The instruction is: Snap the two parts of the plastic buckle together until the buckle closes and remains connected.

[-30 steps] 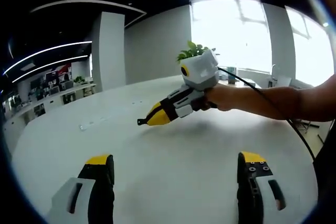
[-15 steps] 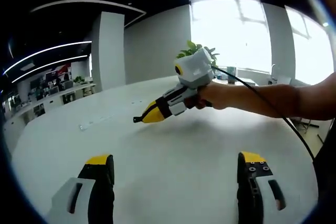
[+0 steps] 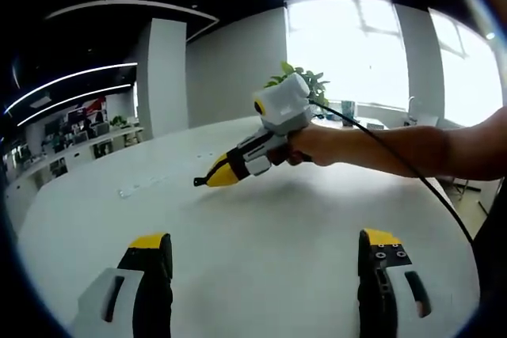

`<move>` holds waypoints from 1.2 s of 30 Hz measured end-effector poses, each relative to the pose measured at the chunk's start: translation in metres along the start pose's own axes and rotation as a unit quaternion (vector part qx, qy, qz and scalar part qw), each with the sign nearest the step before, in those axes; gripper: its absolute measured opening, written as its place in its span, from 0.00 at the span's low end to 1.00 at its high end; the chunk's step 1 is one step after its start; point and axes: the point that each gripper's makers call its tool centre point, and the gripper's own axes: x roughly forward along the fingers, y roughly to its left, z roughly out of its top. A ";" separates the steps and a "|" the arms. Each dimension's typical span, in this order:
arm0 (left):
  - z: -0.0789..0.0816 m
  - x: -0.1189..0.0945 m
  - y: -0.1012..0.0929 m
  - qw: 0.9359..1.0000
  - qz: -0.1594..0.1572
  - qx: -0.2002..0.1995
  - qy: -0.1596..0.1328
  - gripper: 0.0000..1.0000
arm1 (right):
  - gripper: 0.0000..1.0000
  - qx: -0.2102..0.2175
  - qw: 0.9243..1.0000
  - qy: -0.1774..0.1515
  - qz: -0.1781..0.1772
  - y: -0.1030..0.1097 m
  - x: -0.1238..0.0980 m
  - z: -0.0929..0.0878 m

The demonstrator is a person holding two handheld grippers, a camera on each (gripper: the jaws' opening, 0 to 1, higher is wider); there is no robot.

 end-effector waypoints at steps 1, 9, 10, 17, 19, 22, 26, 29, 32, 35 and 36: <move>0.000 0.000 0.000 1.000 0.000 0.000 0.000 0.99 | 0.12 0.000 1.000 0.001 0.000 0.000 0.001 0.000; 0.003 -0.002 0.000 1.000 0.002 0.002 -0.004 0.99 | 0.12 0.002 1.000 0.006 -0.004 -0.008 0.007 -0.003; 0.003 -0.002 -0.001 1.000 0.002 0.003 -0.004 0.99 | 0.12 0.003 1.000 0.005 -0.004 -0.009 0.008 -0.003; 0.004 -0.002 -0.001 1.000 0.002 0.003 -0.006 0.99 | 0.12 0.002 1.000 0.007 -0.006 -0.010 0.010 -0.003; 0.003 -0.001 -0.002 1.000 0.001 0.005 -0.005 0.99 | 0.12 0.002 1.000 0.007 -0.007 -0.011 0.011 -0.002; 0.003 -0.001 -0.004 1.000 -0.001 0.006 -0.005 0.99 | 0.12 -0.002 1.000 0.008 -0.009 -0.013 0.012 0.000; 0.003 -0.002 -0.004 1.000 0.000 0.006 -0.005 0.99 | 0.12 0.000 1.000 0.008 -0.011 -0.016 0.014 0.000; 0.003 -0.002 -0.003 1.000 0.001 0.006 -0.006 0.99 | 0.12 0.003 1.000 0.006 -0.013 -0.019 0.015 0.000; 0.003 -0.002 -0.003 1.000 0.001 0.006 -0.006 0.99 | 0.12 0.003 1.000 0.008 -0.016 -0.021 0.017 0.000; 0.002 -0.001 -0.004 1.000 0.000 0.007 -0.004 0.99 | 0.12 0.000 1.000 0.011 -0.015 -0.023 0.019 0.000; 0.002 -0.001 -0.004 1.000 -0.001 0.008 -0.004 0.99 | 0.12 -0.001 1.000 0.011 -0.015 -0.022 0.019 0.000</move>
